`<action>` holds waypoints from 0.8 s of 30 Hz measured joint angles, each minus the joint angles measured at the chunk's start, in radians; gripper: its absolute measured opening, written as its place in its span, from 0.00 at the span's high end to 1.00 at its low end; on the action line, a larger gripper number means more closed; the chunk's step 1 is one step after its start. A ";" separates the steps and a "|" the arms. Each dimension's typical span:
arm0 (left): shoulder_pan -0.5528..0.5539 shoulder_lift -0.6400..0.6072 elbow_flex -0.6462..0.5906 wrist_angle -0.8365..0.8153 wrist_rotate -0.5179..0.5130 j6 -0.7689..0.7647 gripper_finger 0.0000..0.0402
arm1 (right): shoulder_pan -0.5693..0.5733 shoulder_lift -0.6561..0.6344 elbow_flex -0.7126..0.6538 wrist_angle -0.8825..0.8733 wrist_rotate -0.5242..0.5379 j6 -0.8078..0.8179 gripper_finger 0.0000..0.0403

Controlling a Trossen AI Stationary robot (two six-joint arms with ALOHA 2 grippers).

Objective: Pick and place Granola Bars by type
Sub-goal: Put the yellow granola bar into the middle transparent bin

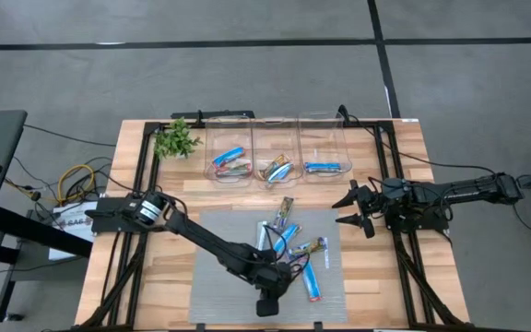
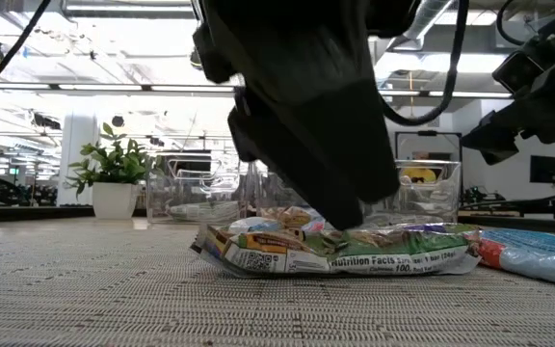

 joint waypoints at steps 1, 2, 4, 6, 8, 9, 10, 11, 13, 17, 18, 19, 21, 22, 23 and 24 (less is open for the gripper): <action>0.000 0.000 0.010 -0.018 0.001 0.000 0.55 | 0.000 0.000 0.000 0.000 0.000 0.000 0.44; 0.000 0.000 0.024 -0.040 -0.001 0.000 0.55 | 0.000 0.000 0.000 0.000 0.000 0.000 0.44; 0.000 0.000 0.047 -0.096 -0.024 -0.001 0.55 | 0.000 0.000 0.000 0.000 0.000 0.000 0.44; 0.000 0.000 0.058 -0.147 -0.062 -0.002 0.55 | 0.000 0.000 0.000 0.000 0.000 0.000 0.44; 0.004 0.000 0.058 -0.173 -0.095 -0.002 0.55 | 0.000 0.000 0.000 0.000 0.000 0.000 0.44; 0.005 0.000 0.058 -0.180 -0.107 -0.001 0.55 | 0.000 0.000 0.000 0.000 0.000 0.000 0.44; 0.006 0.000 0.058 -0.180 -0.113 0.002 0.55 | 0.000 0.000 0.000 0.000 0.000 0.000 0.44; 0.008 0.000 0.058 -0.180 -0.117 0.006 0.55 | 0.000 0.000 0.000 0.000 0.000 0.000 0.44; 0.013 0.000 0.056 -0.182 -0.119 0.013 0.55 | 0.000 0.000 0.000 0.000 0.000 0.000 0.44; 0.020 0.000 0.036 -0.183 -0.119 0.013 0.55 | 0.000 0.000 0.000 0.000 0.000 0.000 0.44; 0.021 0.000 0.034 -0.183 -0.118 0.013 0.55 | 0.000 0.000 0.000 0.000 0.000 0.000 0.44; 0.021 0.000 0.029 -0.173 -0.117 0.013 0.55 | 0.000 0.000 0.000 0.000 0.000 0.000 0.44; 0.021 0.000 0.022 -0.159 -0.116 0.013 0.55 | 0.000 0.000 0.000 0.000 0.000 0.000 0.44; 0.021 0.000 0.021 -0.163 -0.118 0.014 0.55 | 0.000 0.000 0.000 0.000 0.000 0.000 0.44; 0.020 0.000 0.021 -0.165 -0.121 0.019 0.55 | 0.000 0.000 0.000 0.000 0.000 0.000 0.44; 0.021 0.000 0.021 -0.162 -0.126 0.024 0.55 | 0.000 0.000 0.000 0.000 0.000 0.000 0.44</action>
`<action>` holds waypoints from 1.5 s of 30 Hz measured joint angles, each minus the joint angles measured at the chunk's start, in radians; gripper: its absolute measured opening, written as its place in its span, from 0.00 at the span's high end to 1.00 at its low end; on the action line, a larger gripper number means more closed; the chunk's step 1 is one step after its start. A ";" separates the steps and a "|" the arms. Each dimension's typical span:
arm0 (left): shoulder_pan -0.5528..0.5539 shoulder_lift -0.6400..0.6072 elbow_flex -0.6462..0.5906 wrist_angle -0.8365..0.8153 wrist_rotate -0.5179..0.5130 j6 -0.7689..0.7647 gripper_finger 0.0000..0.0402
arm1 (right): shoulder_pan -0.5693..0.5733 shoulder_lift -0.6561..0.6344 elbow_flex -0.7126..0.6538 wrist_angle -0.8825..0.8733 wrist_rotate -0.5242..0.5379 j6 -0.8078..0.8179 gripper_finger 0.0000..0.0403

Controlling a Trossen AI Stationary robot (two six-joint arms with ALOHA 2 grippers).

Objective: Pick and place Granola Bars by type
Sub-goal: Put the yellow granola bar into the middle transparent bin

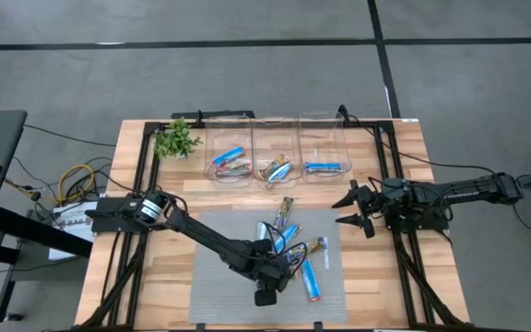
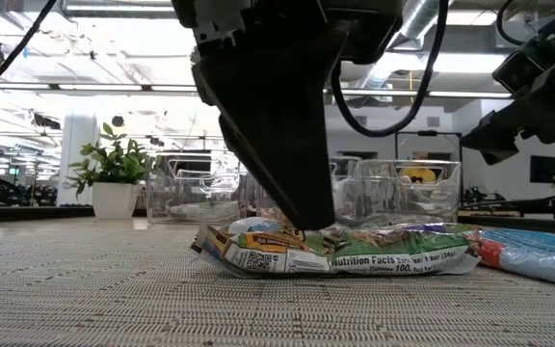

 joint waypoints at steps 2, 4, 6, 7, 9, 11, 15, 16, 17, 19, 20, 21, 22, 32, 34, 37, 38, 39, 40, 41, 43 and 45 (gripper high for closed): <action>0.000 0.000 0.000 -0.001 -0.009 0.009 0.55 | 0.000 0.000 0.000 0.000 0.000 0.000 0.44; 0.000 0.000 0.000 -0.002 -0.011 0.015 0.55 | 0.000 0.000 0.000 0.000 0.000 0.000 0.44; 0.000 0.001 0.000 -0.001 -0.011 0.016 0.55 | 0.000 0.000 0.000 0.000 0.000 0.000 0.44; 0.001 0.012 0.001 0.006 -0.009 0.016 0.55 | 0.000 0.000 0.000 0.000 0.000 0.000 0.44; 0.002 0.036 0.001 0.019 0.011 0.015 0.55 | 0.000 0.000 0.000 0.000 0.000 0.000 0.44; 0.002 0.053 0.003 0.043 0.046 0.016 0.55 | 0.000 0.000 0.000 0.000 0.000 0.000 0.44; 0.001 0.058 0.006 0.056 0.037 0.003 0.55 | 0.000 0.000 0.000 0.000 0.000 0.000 0.44; 0.001 0.058 0.006 0.054 0.025 -0.001 0.55 | 0.000 0.000 0.000 0.001 0.000 0.000 0.44; 0.002 0.059 0.006 0.050 0.013 -0.002 0.55 | 0.000 0.000 0.000 0.001 0.000 0.000 0.44; 0.004 0.059 0.005 0.048 0.008 -0.001 0.55 | 0.000 0.000 0.000 0.000 0.000 0.000 0.44; 0.005 0.059 0.005 0.047 0.015 -0.001 0.55 | 0.000 0.000 0.000 0.000 0.000 0.000 0.44; 0.006 0.059 0.005 0.047 0.018 -0.005 0.55 | 0.000 0.000 0.000 0.000 0.000 0.000 0.44; 0.006 0.060 0.005 0.047 0.018 -0.013 0.55 | 0.000 0.000 0.000 0.000 0.000 0.000 0.44; 0.006 0.061 0.004 0.039 0.004 -0.035 0.70 | 0.000 0.000 0.000 0.000 0.000 0.000 0.44; 0.007 0.061 0.004 0.037 0.008 -0.035 0.75 | 0.000 0.000 0.000 0.000 0.000 0.000 0.44; 0.008 0.061 0.003 0.036 0.014 -0.036 0.82 | 0.000 0.000 0.000 0.000 0.000 0.000 0.44; 0.008 0.061 0.003 0.036 0.017 -0.036 0.84 | 0.000 0.000 0.000 0.000 0.000 0.000 0.44; 0.008 0.061 0.003 0.036 0.020 -0.039 0.85 | 0.000 0.000 0.000 0.000 0.000 0.000 0.44; 0.009 0.061 0.004 0.036 0.023 -0.041 0.86 | 0.000 0.000 0.000 0.000 0.000 0.000 0.44; 0.008 0.063 0.011 0.026 0.025 -0.042 0.86 | 0.000 0.000 0.000 0.000 0.000 0.000 0.44; 0.009 0.066 0.032 -0.006 0.025 -0.042 0.87 | 0.000 0.000 0.000 0.000 0.000 0.000 0.44; 0.013 0.069 0.051 -0.028 0.029 -0.042 0.86 | 0.000 0.000 0.000 0.000 0.000 0.000 0.44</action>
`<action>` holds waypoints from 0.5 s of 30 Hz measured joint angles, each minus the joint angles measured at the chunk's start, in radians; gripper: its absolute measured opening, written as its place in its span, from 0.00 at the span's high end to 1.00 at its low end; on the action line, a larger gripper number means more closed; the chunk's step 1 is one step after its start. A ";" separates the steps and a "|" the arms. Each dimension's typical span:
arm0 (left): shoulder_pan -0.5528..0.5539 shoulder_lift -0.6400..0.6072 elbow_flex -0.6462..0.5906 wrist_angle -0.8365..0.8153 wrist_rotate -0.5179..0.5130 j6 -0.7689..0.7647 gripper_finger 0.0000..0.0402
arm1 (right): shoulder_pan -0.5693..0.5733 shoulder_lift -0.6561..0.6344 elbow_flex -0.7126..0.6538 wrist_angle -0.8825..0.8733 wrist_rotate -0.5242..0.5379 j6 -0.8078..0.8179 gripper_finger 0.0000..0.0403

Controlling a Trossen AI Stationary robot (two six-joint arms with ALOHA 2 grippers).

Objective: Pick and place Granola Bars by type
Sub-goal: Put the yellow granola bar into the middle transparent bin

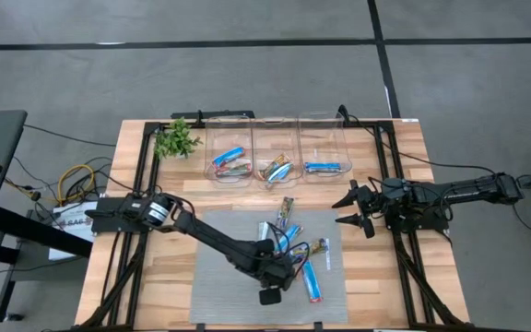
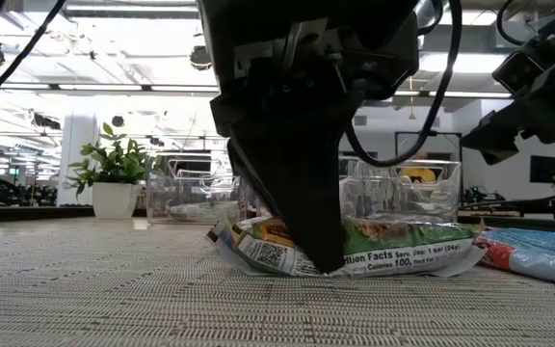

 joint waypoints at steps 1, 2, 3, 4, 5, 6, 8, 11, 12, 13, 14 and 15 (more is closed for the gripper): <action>0.003 0.002 0.011 -0.009 0.002 0.000 0.86 | 0.000 0.000 0.000 0.000 0.000 0.000 0.44; 0.006 0.002 0.024 -0.019 0.005 0.000 0.86 | 0.000 0.000 0.000 0.000 0.000 0.000 0.44; 0.009 0.001 0.035 -0.023 0.003 0.001 0.86 | 0.000 0.000 0.000 0.000 0.000 0.000 0.44; 0.012 0.000 0.050 -0.019 -0.002 0.003 0.86 | 0.000 0.000 0.000 0.000 0.000 0.000 0.44; 0.015 -0.002 0.067 -0.013 -0.010 0.004 0.86 | 0.000 0.000 0.000 0.000 0.000 0.000 0.44; 0.019 -0.004 0.086 -0.011 -0.020 0.006 0.86 | 0.000 0.000 0.000 0.000 0.000 0.000 0.44; 0.025 -0.005 0.130 -0.011 -0.039 0.013 0.86 | 0.000 0.000 0.000 0.000 0.000 0.000 0.44; 0.036 -0.006 0.187 0.025 -0.067 0.026 0.86 | 0.000 0.000 0.000 0.000 0.000 0.000 0.44; 0.041 -0.006 0.206 0.043 -0.076 0.027 0.86 | 0.000 0.000 0.000 0.000 0.000 0.000 0.44; 0.046 -0.006 0.225 0.065 -0.087 0.028 0.86 | 0.000 0.000 0.000 0.000 0.000 0.000 0.44; 0.051 -0.006 0.246 0.090 -0.094 0.029 0.86 | 0.000 0.000 0.000 0.000 0.000 0.000 0.44; 0.057 -0.007 0.265 0.117 -0.097 0.030 0.86 | 0.000 0.000 0.000 0.000 0.000 0.000 0.44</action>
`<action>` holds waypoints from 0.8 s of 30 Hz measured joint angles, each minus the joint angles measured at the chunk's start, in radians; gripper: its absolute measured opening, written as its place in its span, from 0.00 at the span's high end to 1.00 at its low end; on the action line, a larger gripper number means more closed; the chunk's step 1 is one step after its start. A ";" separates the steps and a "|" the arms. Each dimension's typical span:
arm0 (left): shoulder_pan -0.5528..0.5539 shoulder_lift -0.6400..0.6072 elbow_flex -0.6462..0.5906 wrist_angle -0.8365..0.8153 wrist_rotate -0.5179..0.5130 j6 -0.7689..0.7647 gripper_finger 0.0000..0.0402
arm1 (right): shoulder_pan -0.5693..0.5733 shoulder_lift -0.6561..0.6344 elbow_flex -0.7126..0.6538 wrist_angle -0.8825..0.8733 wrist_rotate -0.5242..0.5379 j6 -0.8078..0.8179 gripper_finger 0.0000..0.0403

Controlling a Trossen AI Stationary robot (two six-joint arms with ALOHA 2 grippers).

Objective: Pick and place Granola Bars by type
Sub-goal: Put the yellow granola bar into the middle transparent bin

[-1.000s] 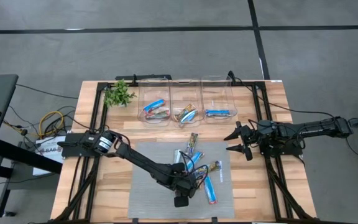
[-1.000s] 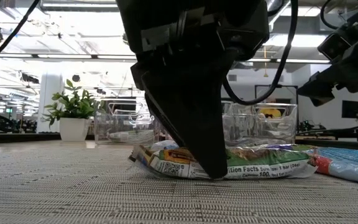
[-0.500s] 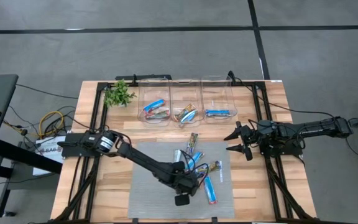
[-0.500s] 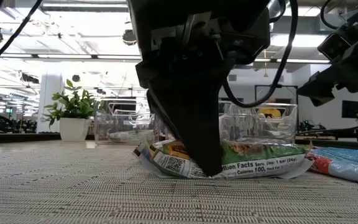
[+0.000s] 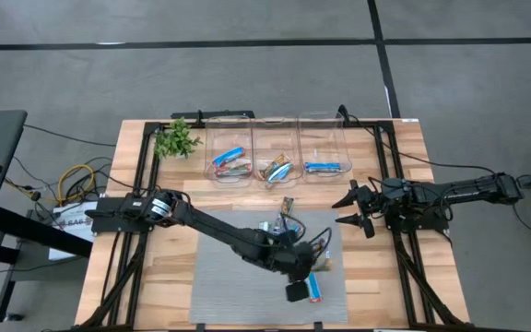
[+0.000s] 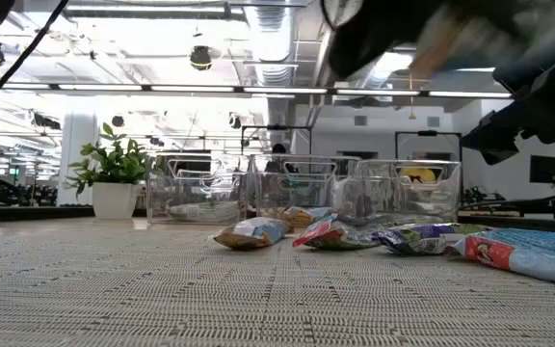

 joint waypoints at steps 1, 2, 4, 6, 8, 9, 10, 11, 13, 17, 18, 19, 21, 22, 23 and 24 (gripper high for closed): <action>0.006 -0.001 0.020 0.032 -0.002 0.004 0.86 | 0.000 0.000 0.000 0.000 0.000 0.000 0.44; 0.012 -0.002 0.038 0.071 -0.001 0.008 0.86 | 0.000 0.000 0.000 0.000 0.000 0.000 0.44; 0.024 -0.003 0.074 0.149 -0.002 0.019 0.86 | 0.000 0.000 0.000 0.000 0.000 0.000 0.44; 0.036 -0.004 0.103 0.238 -0.003 0.038 0.86 | 0.000 0.000 0.000 0.000 0.000 0.000 0.44; 0.048 -0.005 0.119 0.335 -0.004 0.053 0.86 | 0.000 0.000 0.000 0.000 0.000 0.000 0.44; 0.054 -0.005 0.126 0.375 -0.004 0.060 0.86 | 0.000 0.000 0.000 0.000 0.000 0.000 0.44; 0.058 -0.005 0.134 0.404 -0.005 0.065 0.86 | 0.000 0.000 0.000 0.000 0.000 0.000 0.44; 0.062 -0.005 0.139 0.430 -0.005 0.068 0.86 | 0.000 0.000 0.000 0.000 0.000 0.000 0.44; 0.068 -0.007 0.141 0.458 -0.005 0.068 0.86 | 0.000 0.000 0.000 0.000 0.000 0.000 0.44; 0.077 -0.007 0.141 0.446 -0.005 0.068 0.86 | 0.000 0.000 0.000 0.000 0.000 0.000 0.44; 0.079 -0.007 0.141 0.446 -0.008 0.069 0.86 | 0.000 0.000 0.000 0.000 0.000 0.000 0.44; 0.081 -0.007 0.141 0.445 -0.017 0.069 0.86 | 0.000 0.000 0.000 0.000 0.000 0.000 0.44; 0.087 -0.007 0.141 0.439 -0.033 0.070 0.86 | 0.000 0.000 0.000 0.000 0.000 0.000 0.44; 0.090 -0.007 0.141 0.431 -0.039 0.074 0.86 | 0.000 0.000 0.000 0.000 0.000 0.000 0.44; 0.096 -0.007 0.141 0.425 -0.043 0.081 0.86 | 0.000 0.000 0.000 0.000 0.000 0.000 0.44; 0.102 -0.007 0.141 0.422 -0.046 0.087 0.86 | 0.000 0.000 0.000 0.000 0.000 0.000 0.44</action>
